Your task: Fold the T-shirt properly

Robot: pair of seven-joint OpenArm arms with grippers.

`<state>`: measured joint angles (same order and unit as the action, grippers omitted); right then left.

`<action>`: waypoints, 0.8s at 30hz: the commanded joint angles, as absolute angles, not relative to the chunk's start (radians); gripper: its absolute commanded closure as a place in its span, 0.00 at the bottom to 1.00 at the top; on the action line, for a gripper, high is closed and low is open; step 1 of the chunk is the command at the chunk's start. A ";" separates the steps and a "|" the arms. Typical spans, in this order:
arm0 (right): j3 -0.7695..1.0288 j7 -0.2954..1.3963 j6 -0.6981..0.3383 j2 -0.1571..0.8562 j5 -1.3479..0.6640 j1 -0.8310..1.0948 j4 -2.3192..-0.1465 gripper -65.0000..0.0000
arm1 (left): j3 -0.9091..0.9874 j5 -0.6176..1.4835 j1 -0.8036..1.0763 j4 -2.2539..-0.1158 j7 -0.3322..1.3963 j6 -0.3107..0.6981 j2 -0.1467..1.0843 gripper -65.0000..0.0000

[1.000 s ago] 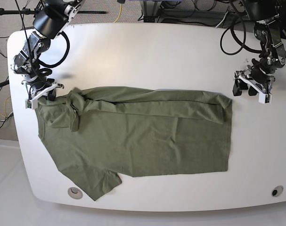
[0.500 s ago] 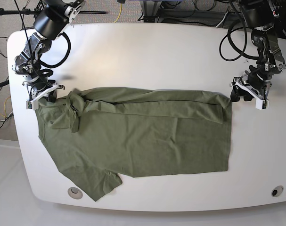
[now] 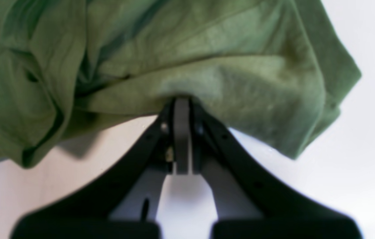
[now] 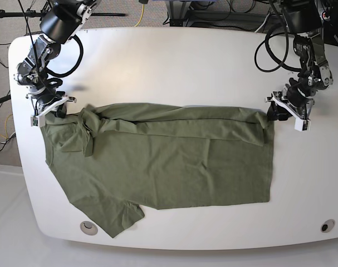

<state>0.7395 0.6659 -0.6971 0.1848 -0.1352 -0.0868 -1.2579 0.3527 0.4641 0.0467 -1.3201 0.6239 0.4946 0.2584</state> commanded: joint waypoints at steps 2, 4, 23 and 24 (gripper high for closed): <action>0.743 0.670 -0.698 0.202 -0.130 -0.091 -1.279 0.99 | 0.368 0.461 0.031 -1.346 0.615 0.486 0.269 0.63; 0.742 0.671 -0.698 0.202 -0.130 -0.089 -1.282 0.99 | 0.370 0.460 0.030 -1.346 0.612 0.487 0.269 0.69; 0.741 0.654 -0.698 0.201 -0.133 -0.114 -1.247 0.99 | 0.361 0.455 0.029 -1.383 0.663 0.495 0.234 0.95; 0.741 0.653 -0.698 0.201 -0.133 -0.116 -1.246 0.99 | 0.362 0.454 0.029 -1.389 0.669 0.496 0.230 0.94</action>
